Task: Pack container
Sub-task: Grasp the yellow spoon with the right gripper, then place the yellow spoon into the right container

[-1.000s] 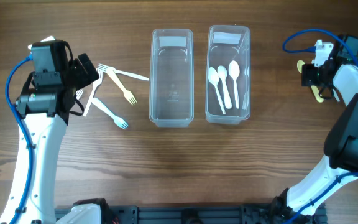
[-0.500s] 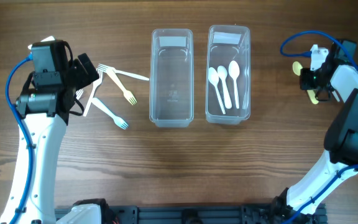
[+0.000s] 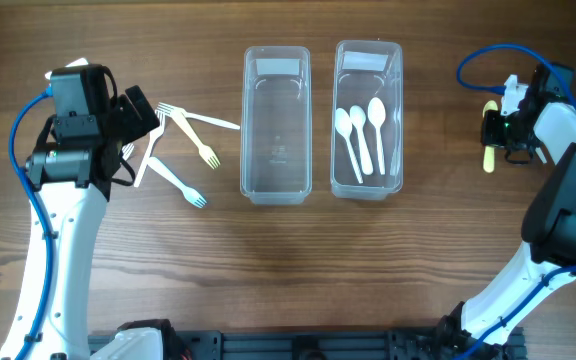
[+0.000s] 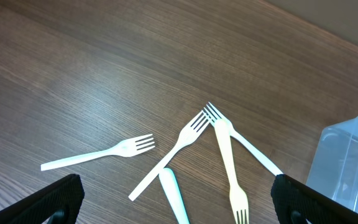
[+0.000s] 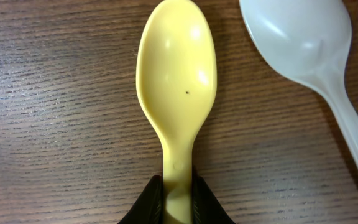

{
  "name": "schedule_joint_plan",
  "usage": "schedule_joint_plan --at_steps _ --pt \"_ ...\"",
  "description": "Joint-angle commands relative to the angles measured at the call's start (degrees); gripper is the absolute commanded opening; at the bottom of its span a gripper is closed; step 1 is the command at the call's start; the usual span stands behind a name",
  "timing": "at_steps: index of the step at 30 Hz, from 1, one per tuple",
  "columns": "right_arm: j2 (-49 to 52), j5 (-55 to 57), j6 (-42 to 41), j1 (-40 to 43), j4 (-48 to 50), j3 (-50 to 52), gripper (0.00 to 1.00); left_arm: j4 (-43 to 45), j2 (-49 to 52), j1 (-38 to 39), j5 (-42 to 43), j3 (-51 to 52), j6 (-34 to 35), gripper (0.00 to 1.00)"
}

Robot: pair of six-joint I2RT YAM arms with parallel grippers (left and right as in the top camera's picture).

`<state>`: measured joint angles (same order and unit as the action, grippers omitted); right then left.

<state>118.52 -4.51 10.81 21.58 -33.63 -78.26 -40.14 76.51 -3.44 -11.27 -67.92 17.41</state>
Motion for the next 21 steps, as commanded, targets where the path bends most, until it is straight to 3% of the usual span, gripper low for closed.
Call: schedule_joint_plan --at_steps 1,7,12,21 --pt "-1.45 -1.53 -5.14 -0.02 -1.77 1.01 0.14 0.0 -0.22 -0.26 -0.55 -1.05 -0.72 1.0" --pt "-17.58 -5.22 -10.21 -6.01 -1.79 0.68 0.11 0.0 -0.22 -0.26 -0.52 -1.05 -0.7 1.0" --pt "-29.49 -5.18 -16.13 -18.25 -1.68 0.7 0.08 0.0 -0.22 -0.26 -0.52 -1.05 -0.7 1.0" --pt "-21.78 0.48 -31.17 -33.51 -1.99 2.05 0.06 0.0 -0.22 -0.26 -0.52 -1.05 -0.72 1.0"
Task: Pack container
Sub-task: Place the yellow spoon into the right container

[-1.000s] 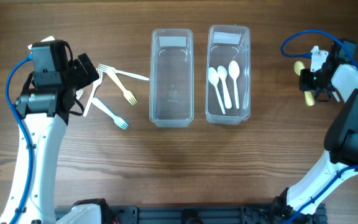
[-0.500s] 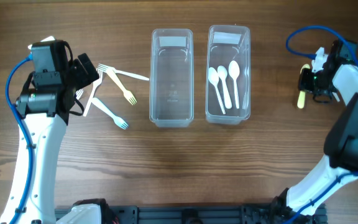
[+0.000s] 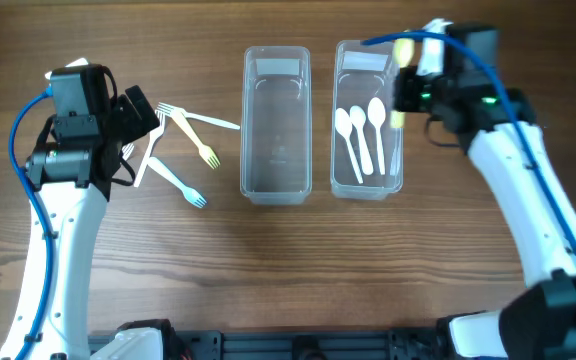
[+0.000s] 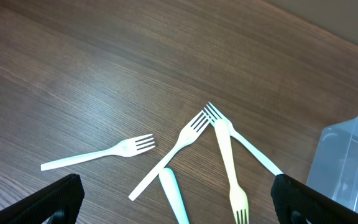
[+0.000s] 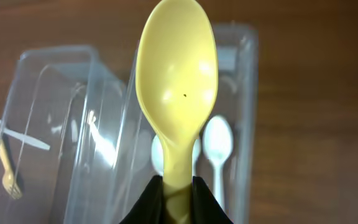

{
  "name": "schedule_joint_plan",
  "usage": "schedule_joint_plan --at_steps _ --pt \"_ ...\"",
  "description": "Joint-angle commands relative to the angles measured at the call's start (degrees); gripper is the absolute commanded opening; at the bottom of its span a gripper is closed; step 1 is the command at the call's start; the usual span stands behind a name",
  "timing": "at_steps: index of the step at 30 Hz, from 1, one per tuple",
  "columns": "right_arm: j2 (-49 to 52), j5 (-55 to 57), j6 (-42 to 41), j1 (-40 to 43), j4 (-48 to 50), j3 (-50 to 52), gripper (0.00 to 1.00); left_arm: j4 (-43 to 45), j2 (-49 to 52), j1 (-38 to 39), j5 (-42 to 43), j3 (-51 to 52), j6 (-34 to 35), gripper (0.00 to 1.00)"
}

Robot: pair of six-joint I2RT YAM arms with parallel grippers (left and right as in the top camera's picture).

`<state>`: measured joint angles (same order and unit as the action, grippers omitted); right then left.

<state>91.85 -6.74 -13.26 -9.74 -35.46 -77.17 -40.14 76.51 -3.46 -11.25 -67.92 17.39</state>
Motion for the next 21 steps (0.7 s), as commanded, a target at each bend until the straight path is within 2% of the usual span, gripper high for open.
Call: schedule_joint_plan --at_steps 1,3,4,5,7,10,12,15,16,18,21 --pt "6.86 2.67 -8.83 -2.95 -0.17 0.96 0.06 0.0 -0.22 -0.24 -0.57 -1.05 -0.7 1.0" --pt "10.22 2.67 -11.32 -3.82 -0.13 0.96 0.06 0.0 -0.22 -0.24 -0.55 -1.05 -0.68 1.0" --pt "11.75 2.62 -11.32 -4.0 0.11 0.96 0.09 0.0 -0.22 -0.24 -0.57 -1.05 -0.68 1.0" --pt "13.15 2.69 -10.51 -4.09 0.46 0.96 0.24 0.0 -0.22 -0.24 -0.57 -1.05 -0.68 1.0" --pt "13.2 3.02 -6.86 -4.09 1.36 0.94 0.33 0.0 -0.22 -0.24 -0.57 -1.05 -0.7 1.0" --pt "11.03 5.75 -2.19 -4.07 3.08 0.87 0.54 0.0 -0.22 -0.24 -0.55 -1.05 -0.68 1.0" --pt "9.17 8.83 1.57 -3.8 3.5 0.48 0.64 0.0 -0.22 -0.24 -0.55 -1.05 -0.7 1.0" --pt "5.66 21.46 7.87 -1.25 4.61 0.26 0.74 0.0 -0.22 -0.24 -0.55 -1.05 -0.7 1.0" --pt "4.48 26.43 13.07 1.36 6.05 0.26 0.76 0.0 -0.22 -0.24 -0.55 -1.05 -0.7 1.0" --pt "4.26 27.04 21.99 6.14 8.9 0.26 0.78 0.0 -0.22 -0.24 -0.57 -1.05 -0.68 1.0" --pt "5.46 21.14 28.52 15.45 11.02 0.26 0.77 0.0 -0.22 -0.24 -0.57 -1.05 -0.68 1.0"
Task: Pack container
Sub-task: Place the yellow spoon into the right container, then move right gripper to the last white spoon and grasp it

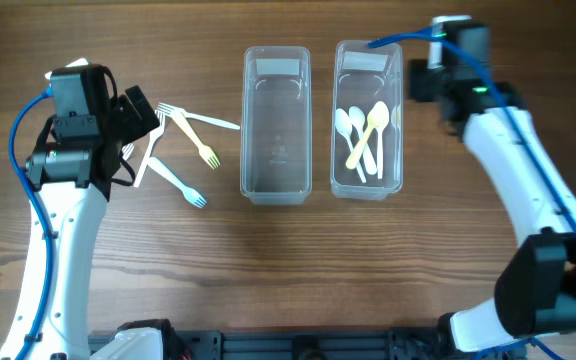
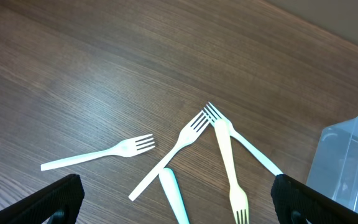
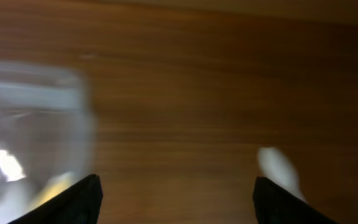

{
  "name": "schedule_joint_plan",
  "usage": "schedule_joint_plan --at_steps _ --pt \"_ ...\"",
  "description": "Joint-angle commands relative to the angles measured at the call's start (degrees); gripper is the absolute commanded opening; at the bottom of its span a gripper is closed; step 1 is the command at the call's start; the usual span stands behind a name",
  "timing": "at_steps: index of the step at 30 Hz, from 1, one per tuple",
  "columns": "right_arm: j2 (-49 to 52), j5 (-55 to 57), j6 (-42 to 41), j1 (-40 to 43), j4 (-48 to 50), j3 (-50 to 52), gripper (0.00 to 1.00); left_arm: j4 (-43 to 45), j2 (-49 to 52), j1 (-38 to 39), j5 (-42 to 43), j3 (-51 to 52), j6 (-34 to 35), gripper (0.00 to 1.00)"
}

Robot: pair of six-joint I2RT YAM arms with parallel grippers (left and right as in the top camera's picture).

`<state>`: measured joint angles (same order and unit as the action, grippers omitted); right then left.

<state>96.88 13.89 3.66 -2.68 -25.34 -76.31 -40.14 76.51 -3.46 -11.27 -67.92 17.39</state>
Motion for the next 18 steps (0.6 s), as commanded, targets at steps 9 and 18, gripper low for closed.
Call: schedule_joint_plan --at_steps 9,18 --pt "11.56 -26.32 20.87 29.59 -0.22 -0.59 0.71 0.0 -0.22 -0.24 -0.52 -1.05 -0.68 1.0" --pt "20.06 -20.44 24.85 31.21 2.1 -0.59 0.71 0.0 -0.22 -0.24 -0.55 -1.05 -0.68 1.0"
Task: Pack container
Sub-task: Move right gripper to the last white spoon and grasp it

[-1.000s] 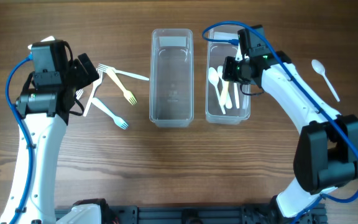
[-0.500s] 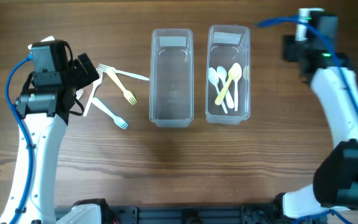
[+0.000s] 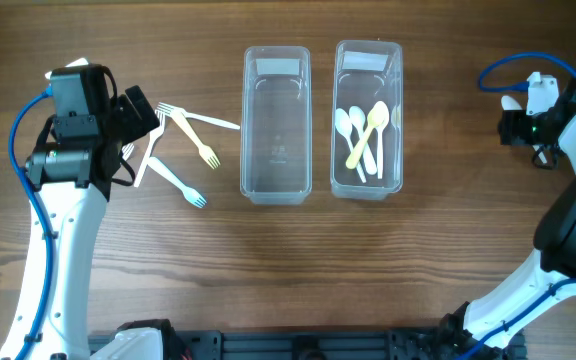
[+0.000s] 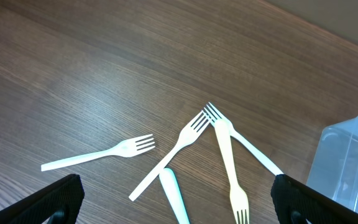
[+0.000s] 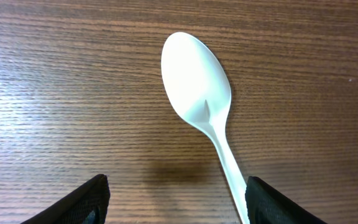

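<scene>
Two clear containers stand mid-table. The left container (image 3: 245,120) holds nothing. The right container (image 3: 400,120) holds three white spoons and a yellow spoon (image 3: 370,130) lying across them. At the far right, my right gripper (image 5: 174,205) is open just above the table, with a white spoon (image 5: 197,87) lying bowl-away ahead of it; the spoon's handle runs toward the right finger. My left gripper (image 4: 176,199) hangs open over several forks (image 4: 173,149), among them a yellow fork (image 4: 230,168) and a pale blue handle (image 4: 174,196).
The forks (image 3: 193,140) are spread on the wood left of the left container. The left container's corner (image 4: 350,155) shows at the right of the left wrist view. The right arm's blue cable (image 3: 513,70) loops above the far right.
My right gripper has moved from beside the right container's far corner to the far right of the table, still open, now over the white spoon. The left arm and the forks are unchanged.
My right gripper was shut on the yellow spoon at the far right, beside the white spoon. Then it held the spoon above the right container. Then the spoon lay in that container and the gripper was open. Now it is over the white spoon.
</scene>
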{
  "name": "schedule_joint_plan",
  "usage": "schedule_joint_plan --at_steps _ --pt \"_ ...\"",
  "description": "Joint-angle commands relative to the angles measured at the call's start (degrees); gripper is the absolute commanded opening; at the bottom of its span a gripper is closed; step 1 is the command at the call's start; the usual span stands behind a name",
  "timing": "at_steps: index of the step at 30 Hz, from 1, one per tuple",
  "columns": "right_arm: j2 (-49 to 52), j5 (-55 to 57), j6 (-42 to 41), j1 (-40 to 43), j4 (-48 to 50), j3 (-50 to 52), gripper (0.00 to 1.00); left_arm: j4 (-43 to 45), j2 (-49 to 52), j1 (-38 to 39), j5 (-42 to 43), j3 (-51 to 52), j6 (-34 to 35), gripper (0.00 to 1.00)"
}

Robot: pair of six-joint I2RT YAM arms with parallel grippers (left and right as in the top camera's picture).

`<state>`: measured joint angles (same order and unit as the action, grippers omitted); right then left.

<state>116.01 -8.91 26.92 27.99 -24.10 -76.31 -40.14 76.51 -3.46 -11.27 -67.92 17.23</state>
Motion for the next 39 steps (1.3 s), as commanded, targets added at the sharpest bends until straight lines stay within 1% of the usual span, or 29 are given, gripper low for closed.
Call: schedule_joint_plan --at_steps 1,8,12,15,18,20,22,25,26,27,30,34,36,39 --pt "1.26 3.13 1.57 0.66 1.09 -0.59 0.71 0.0 -0.22 -0.24 -0.55 -1.05 -0.55 1.0" --pt "2.18 3.32 1.57 1.25 2.25 -0.59 0.7 0.0 -0.22 -0.24 -0.52 -1.05 -0.55 1.0" --pt "4.39 3.34 1.55 1.25 3.15 -0.59 0.68 0.0 -0.22 -0.24 -0.55 -1.05 -0.55 1.0" --pt "5.55 3.34 1.36 1.25 3.85 -0.59 0.65 0.0 -0.22 -0.24 -0.55 -1.05 -0.52 1.0" --pt "5.94 3.32 0.02 1.25 3.82 -0.59 0.52 0.0 -0.22 -0.24 -0.52 -1.05 -0.55 1.0" --pt "5.94 2.47 -0.39 1.25 2.89 -0.59 0.29 0.0 -0.22 -0.24 -0.55 -1.05 -0.55 1.0" --pt "5.94 1.97 -1.55 1.2 2.14 -0.59 0.27 0.0 -0.22 -0.24 -0.55 -1.05 -0.52 1.0" --pt "5.83 0.9 -7.58 1.11 0.7 -0.61 0.27 0.0 -0.22 -0.24 -0.55 -1.05 -0.52 1.0" --pt "5.57 0.61 -10.32 1.09 -0.22 -0.61 0.23 0.0 -0.22 -0.24 -0.55 -1.05 -0.52 1.0" --pt "5.09 -0.61 -12.44 1.07 -0.94 -0.61 0.23 0.0 -0.22 -0.24 -0.55 -1.05 -0.52 1.0" --pt "1.46 -4.61 -17.35 0.79 -1.73 -0.61 0.22 0.0 -0.22 -0.24 -0.55 -1.05 -0.55 1.0" --pt "-7.26 -5.33 -19.93 -2.25 -2.16 -0.61 0.15 0.0 -0.22 -0.24 -0.52 -1.05 -0.55 1.0" --pt "-12.14 -5.29 -20.72 -4.92 -2.21 -0.61 0.13 0.0 -0.22 -0.24 -0.52 -1.05 -0.55 1.0" --pt "-18.8 -4.46 -21.18 -11.23 -2.91 -0.61 0.11 0.0 -0.22 -0.24 -0.55 -1.05 -0.52 1.0"
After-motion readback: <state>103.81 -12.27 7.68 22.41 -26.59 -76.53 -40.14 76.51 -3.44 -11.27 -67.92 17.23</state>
